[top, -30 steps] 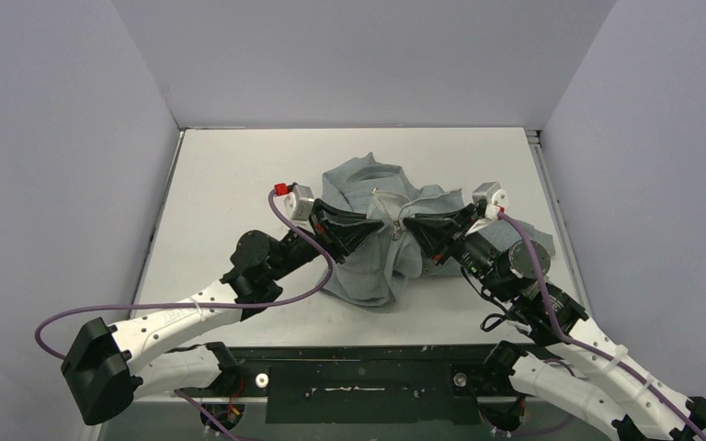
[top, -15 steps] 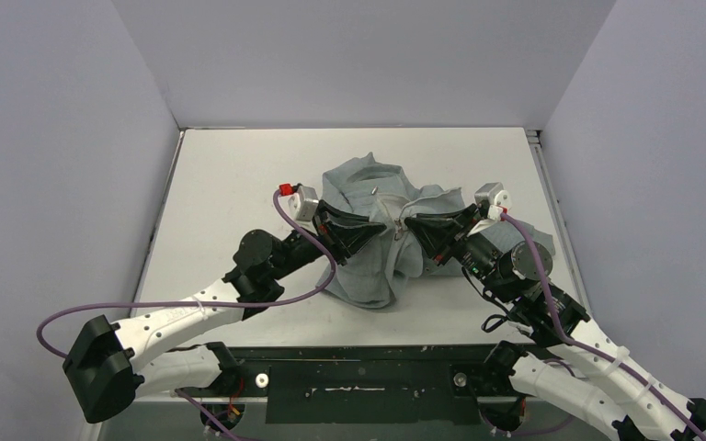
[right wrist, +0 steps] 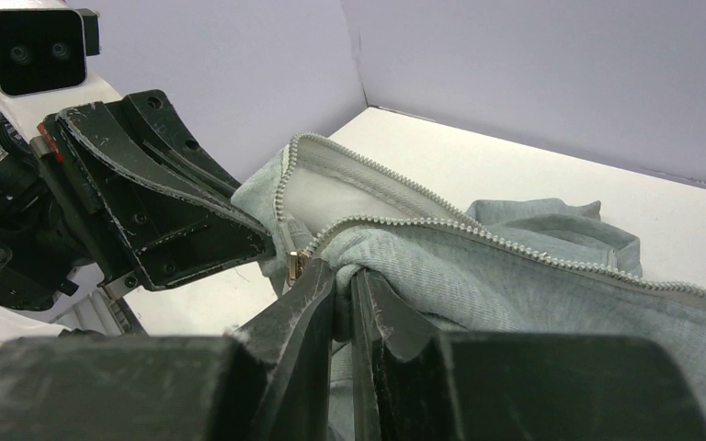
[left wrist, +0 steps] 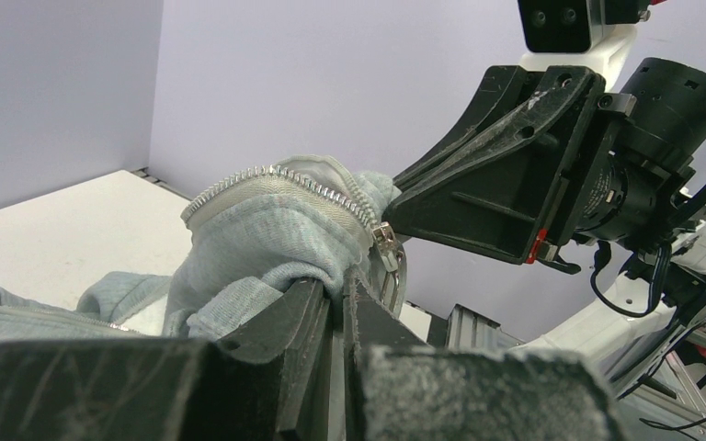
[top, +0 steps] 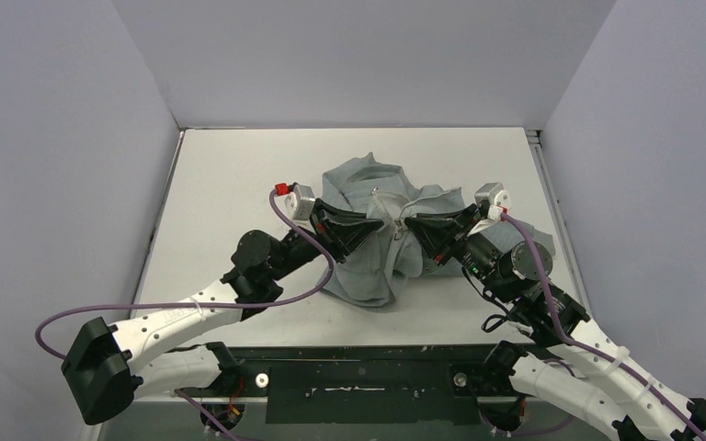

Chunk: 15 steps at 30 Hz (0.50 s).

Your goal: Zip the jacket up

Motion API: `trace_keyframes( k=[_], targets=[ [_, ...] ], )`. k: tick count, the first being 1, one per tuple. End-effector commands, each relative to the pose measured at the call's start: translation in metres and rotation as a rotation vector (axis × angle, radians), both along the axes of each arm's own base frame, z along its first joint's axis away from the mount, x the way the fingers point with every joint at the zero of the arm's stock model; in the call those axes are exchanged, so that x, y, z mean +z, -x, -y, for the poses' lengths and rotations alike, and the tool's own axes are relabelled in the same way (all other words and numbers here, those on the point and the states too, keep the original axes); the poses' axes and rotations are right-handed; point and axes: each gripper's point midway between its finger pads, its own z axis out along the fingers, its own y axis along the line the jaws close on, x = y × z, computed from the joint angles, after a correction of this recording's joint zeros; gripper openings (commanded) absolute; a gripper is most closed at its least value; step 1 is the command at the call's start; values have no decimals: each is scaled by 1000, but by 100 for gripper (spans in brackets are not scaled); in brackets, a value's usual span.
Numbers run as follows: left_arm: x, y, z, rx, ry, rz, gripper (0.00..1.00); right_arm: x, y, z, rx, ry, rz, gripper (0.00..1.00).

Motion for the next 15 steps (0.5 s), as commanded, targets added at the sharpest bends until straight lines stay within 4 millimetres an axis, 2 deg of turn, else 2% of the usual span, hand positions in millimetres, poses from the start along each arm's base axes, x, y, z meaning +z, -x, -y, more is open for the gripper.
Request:
trace_keyframes(
  k=[1,9,15],
  targets=[
    [39,5,-10,11,83,81,0,29,2,1,3,-81,64,0],
    [37,17,1,-81,77,90,0,28,0,-2,5,-76,61,0],
    [33,20,6,-116,66,84,0,31,1,4,-12,-100,65,0]
  ],
)
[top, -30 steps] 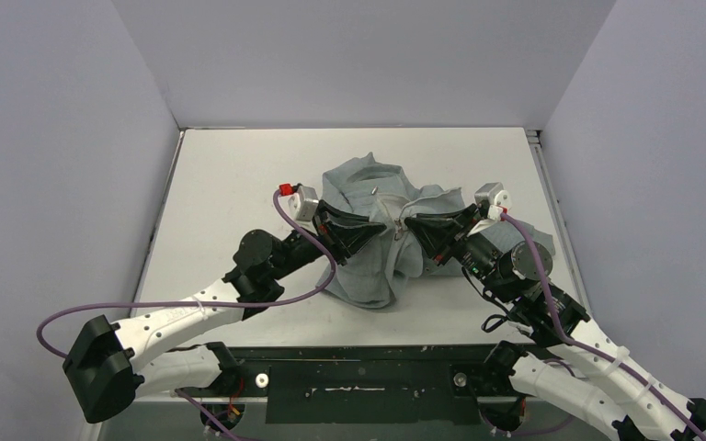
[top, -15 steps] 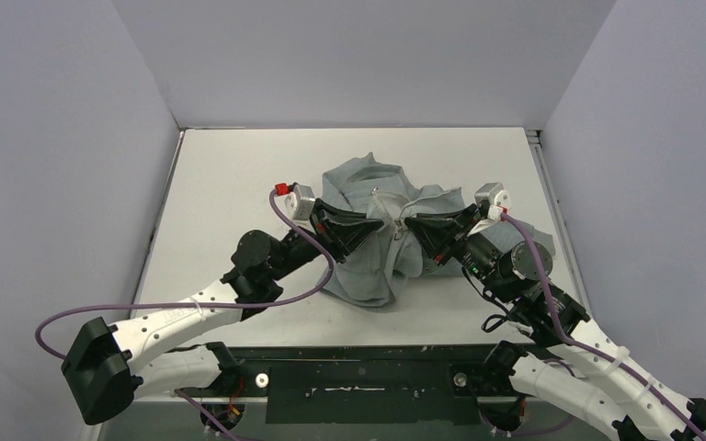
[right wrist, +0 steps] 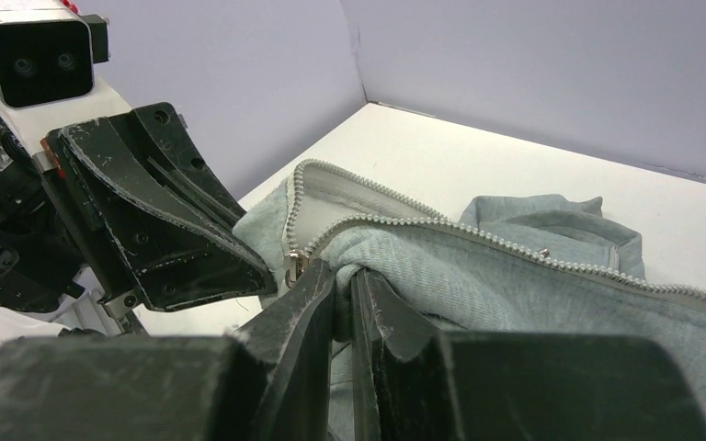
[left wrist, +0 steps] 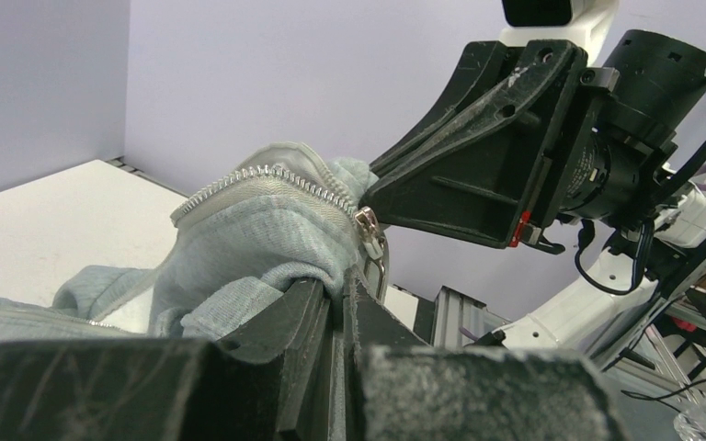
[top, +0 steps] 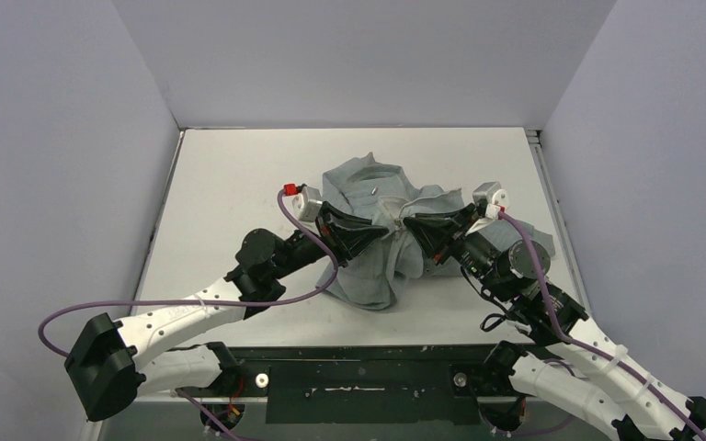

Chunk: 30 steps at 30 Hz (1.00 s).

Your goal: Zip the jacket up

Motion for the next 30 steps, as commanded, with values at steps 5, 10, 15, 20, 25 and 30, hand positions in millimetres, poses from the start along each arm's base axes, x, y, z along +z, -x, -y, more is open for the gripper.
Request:
trace_keyframes(
  k=[5,10,15,20,25,30],
  targets=[
    [39,11,-3,-44,90,78,0,38,4,12,-35,-123,82,0],
    [39,10,-4,-30,93,73,0,37,4,14,-43,-121,81,0],
    [51,1,-21,65,145,65,0,33,4,9,-22,-103,70,0],
    [58,0,-28,94,167,72,0,27,4,2,4,-77,58,0],
    [57,2,-27,79,164,69,0,26,2,-2,13,-69,56,0],
    [51,4,-18,40,143,65,0,27,2,-2,9,-71,60,0]
  ],
)
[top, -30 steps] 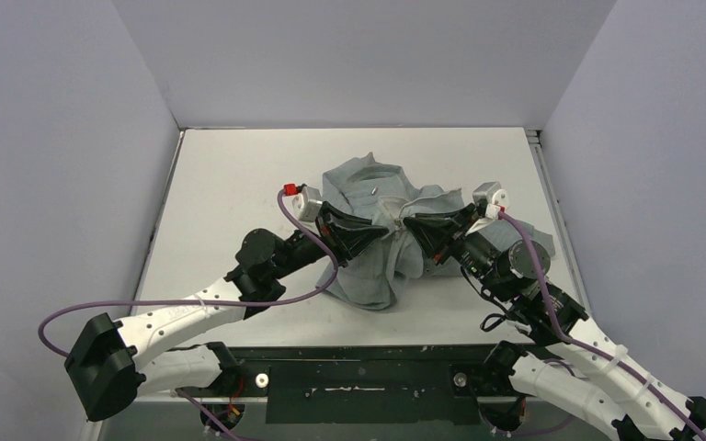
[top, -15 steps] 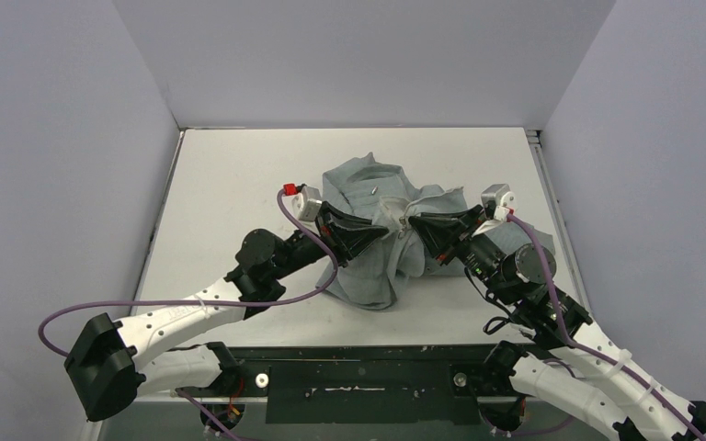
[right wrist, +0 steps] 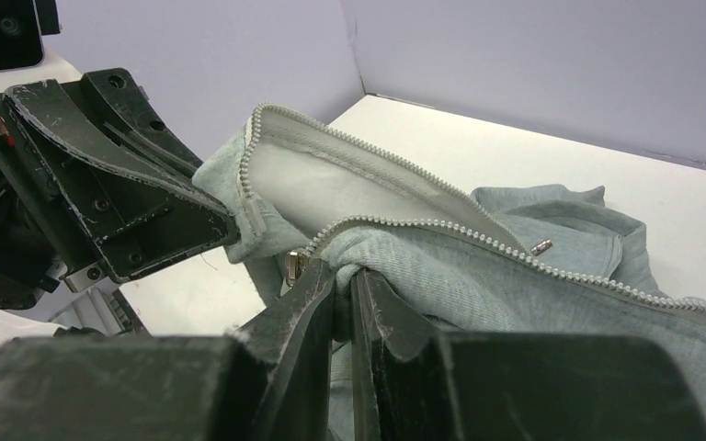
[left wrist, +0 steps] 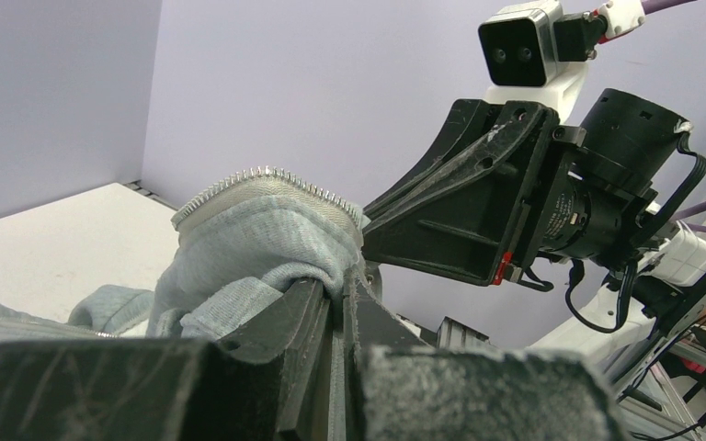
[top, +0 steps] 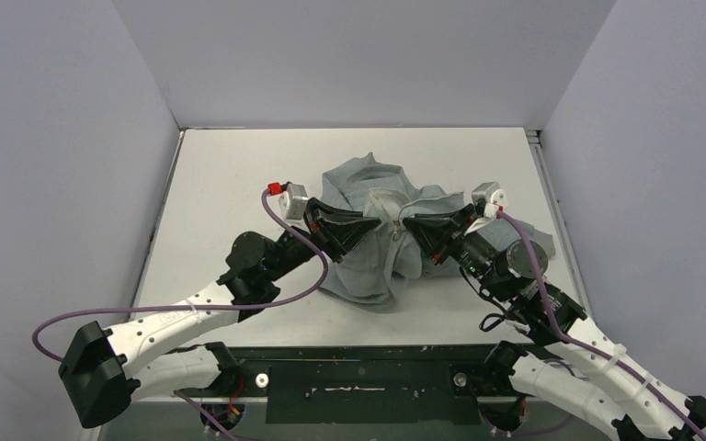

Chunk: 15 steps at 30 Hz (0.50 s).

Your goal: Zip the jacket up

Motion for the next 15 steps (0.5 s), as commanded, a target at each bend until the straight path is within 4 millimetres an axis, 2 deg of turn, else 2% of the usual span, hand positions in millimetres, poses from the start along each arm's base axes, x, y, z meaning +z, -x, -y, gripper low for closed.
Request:
trace_keyframes(
  k=[1,8,15],
  targets=[
    [27,8,-1,-33,70,65,0,33,4,0,14,-74,82,0],
    [17,7,6,-51,51,52,0,36,6,5,2,-88,85,0],
    [15,6,7,-52,45,51,0,38,5,7,-12,-97,91,0]
  ],
)
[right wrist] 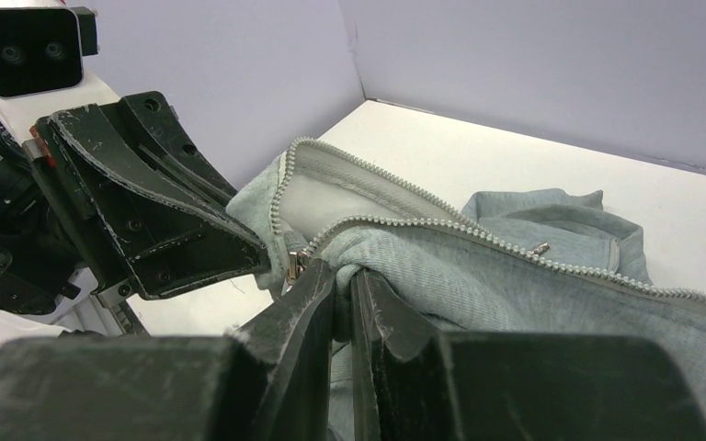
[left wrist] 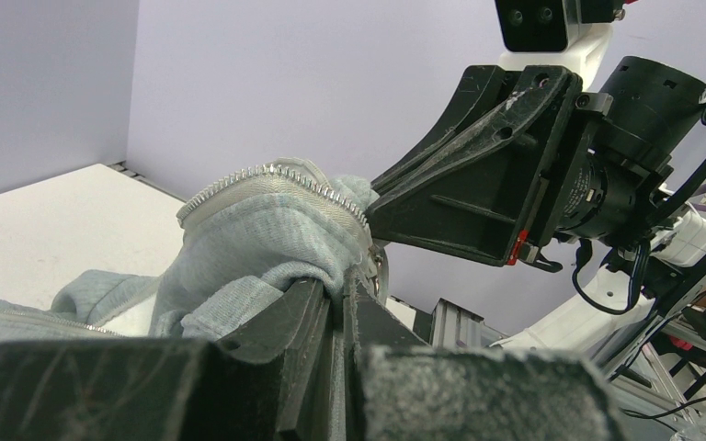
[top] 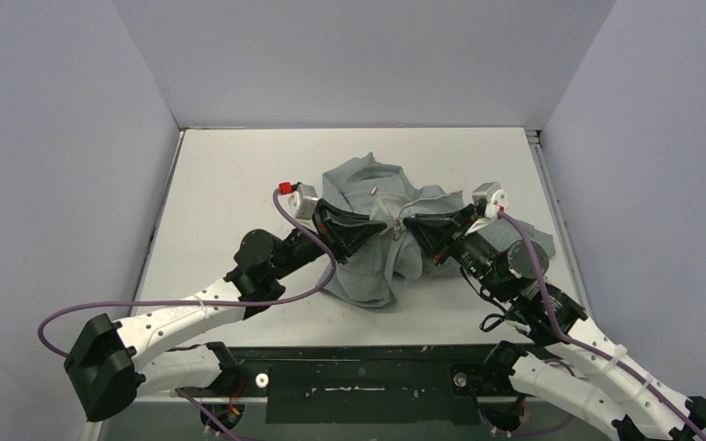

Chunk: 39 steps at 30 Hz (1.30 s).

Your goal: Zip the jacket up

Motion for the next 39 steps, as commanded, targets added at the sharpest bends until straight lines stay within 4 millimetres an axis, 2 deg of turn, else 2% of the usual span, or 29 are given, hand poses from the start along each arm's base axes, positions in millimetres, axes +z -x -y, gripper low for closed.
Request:
trace_keyframes(
  k=[1,11,23,39],
  targets=[
    [29,8,-4,-20,77,64,0,36,3,6,-10,-90,87,0],
    [35,0,-16,52,108,55,0,34,3,4,-4,-84,84,0],
    [42,7,-19,28,135,64,0,30,3,-1,15,-67,72,0],
    [18,8,-10,-3,67,39,0,35,5,4,0,-88,83,0]
  ],
)
